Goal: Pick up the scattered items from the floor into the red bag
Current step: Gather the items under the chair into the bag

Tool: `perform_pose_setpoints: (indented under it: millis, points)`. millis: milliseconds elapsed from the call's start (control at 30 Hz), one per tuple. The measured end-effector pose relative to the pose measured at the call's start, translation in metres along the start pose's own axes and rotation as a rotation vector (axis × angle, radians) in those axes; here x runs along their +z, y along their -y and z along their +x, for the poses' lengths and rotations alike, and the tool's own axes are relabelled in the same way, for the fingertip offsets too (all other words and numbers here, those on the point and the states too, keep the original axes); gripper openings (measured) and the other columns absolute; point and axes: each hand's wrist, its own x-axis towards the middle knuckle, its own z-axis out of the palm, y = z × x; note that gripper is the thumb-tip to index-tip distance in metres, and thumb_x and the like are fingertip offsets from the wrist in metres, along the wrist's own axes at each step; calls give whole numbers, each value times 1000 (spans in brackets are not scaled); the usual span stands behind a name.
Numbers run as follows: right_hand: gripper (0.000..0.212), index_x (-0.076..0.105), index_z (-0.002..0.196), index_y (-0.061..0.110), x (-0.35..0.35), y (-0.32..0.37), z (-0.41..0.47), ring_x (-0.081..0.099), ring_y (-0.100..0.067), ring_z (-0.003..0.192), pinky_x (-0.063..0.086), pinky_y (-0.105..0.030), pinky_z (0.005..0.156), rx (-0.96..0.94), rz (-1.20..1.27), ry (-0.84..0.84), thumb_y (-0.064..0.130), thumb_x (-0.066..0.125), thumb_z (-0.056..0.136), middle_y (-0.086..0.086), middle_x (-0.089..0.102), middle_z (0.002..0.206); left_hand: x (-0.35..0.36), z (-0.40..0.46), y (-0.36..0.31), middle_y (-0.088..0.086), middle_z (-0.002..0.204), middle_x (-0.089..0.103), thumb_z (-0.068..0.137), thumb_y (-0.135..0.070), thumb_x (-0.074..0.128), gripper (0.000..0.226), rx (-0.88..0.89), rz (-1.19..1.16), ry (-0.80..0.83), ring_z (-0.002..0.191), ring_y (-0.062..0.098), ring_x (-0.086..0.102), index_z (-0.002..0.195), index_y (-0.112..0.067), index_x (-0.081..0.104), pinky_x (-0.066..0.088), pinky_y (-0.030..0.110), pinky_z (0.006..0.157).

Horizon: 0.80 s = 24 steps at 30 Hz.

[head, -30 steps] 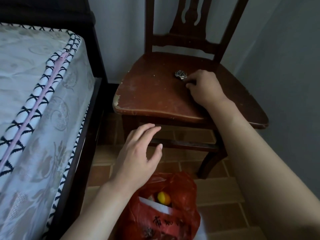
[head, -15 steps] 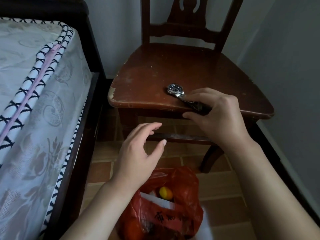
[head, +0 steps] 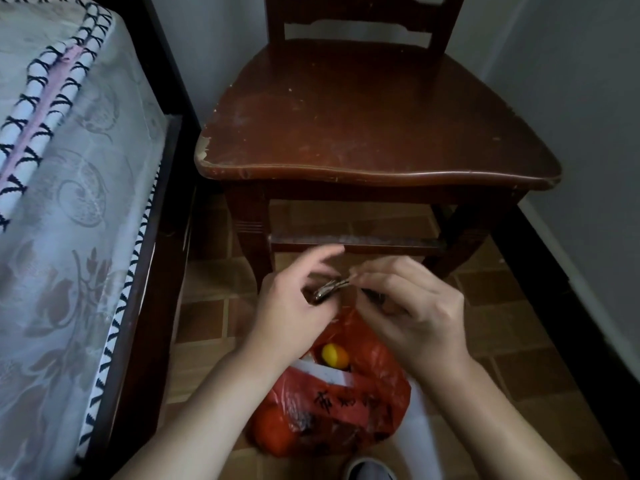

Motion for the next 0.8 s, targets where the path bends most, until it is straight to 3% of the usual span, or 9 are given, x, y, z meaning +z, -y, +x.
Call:
perform_pose_setpoints:
  millis: [67, 133, 233, 300, 400, 467, 567, 667, 800]
  points:
    - [8, 78, 93, 1, 9, -8, -16, 72, -15, 100, 58, -30, 89, 45, 34, 47, -4, 79, 87, -6, 76, 102, 2, -1, 12, -12, 98, 75, 80, 1, 81, 40, 65, 147, -20, 95, 4, 73, 112, -23, 79, 58, 27, 84]
    - [12, 78, 94, 6, 15, -14, -31, 71, -13, 103, 58, -30, 89, 125, 76, 127, -4, 78, 86, -3, 74, 106, 0, -1, 23, -12, 96, 71, 75, 4, 79, 36, 82, 241, -28, 93, 5, 70, 101, -21, 81, 55, 22, 82]
    - [24, 74, 90, 16, 24, -20, -48, 68, -7, 107, 57, -30, 89, 361, 200, 279, -4, 81, 79, 7, 69, 111, -5, -2, 38, -15, 95, 65, 72, 2, 80, 37, 61, 311, 9, 92, 6, 67, 94, -28, 76, 55, 28, 80]
    - [30, 70, 86, 23, 31, -26, -57, 70, -8, 97, 58, -37, 85, 555, 277, 379, -1, 85, 75, 12, 71, 100, -2, -6, 45, -16, 94, 61, 72, 2, 78, 38, 45, 356, 57, 90, 6, 64, 91, -31, 71, 55, 34, 75]
    - [27, 69, 86, 21, 43, -35, -70, 71, -15, 77, 58, -44, 74, 785, 452, 436, 9, 91, 76, -1, 74, 83, 7, -11, 59, -15, 94, 58, 72, 5, 76, 38, 23, 355, 127, 89, 8, 62, 91, -27, 70, 54, 37, 75]
    - [23, 71, 82, 15, 51, -41, -78, 66, -19, 69, 55, -42, 67, 867, 534, 407, 10, 92, 76, -11, 73, 78, 9, -13, 71, -15, 97, 59, 72, 5, 78, 39, -5, 358, 148, 93, 6, 62, 97, -24, 73, 54, 32, 80]
    - [22, 73, 76, 19, 58, -46, -86, 59, -9, 62, 48, -32, 62, 896, 441, 397, 12, 94, 74, -6, 71, 71, 7, -21, 89, -17, 109, 59, 77, -5, 86, 45, -136, 376, 232, 103, 2, 60, 113, -29, 73, 51, 22, 90]
    - [21, 74, 74, 20, 67, -45, -91, 63, 1, 63, 47, -18, 61, 858, 301, 457, 10, 91, 76, 12, 70, 69, 2, -29, 104, -17, 115, 56, 81, -6, 84, 53, -255, 429, 305, 102, -1, 58, 124, -34, 69, 51, 17, 84]
    - [15, 75, 79, 27, 87, -47, -101, 69, -3, 68, 57, -30, 71, 764, 120, 618, 16, 85, 83, 11, 76, 80, -7, -34, 114, -17, 119, 53, 86, -8, 80, 46, -334, 529, 294, 102, 2, 57, 122, -34, 69, 46, 17, 85]
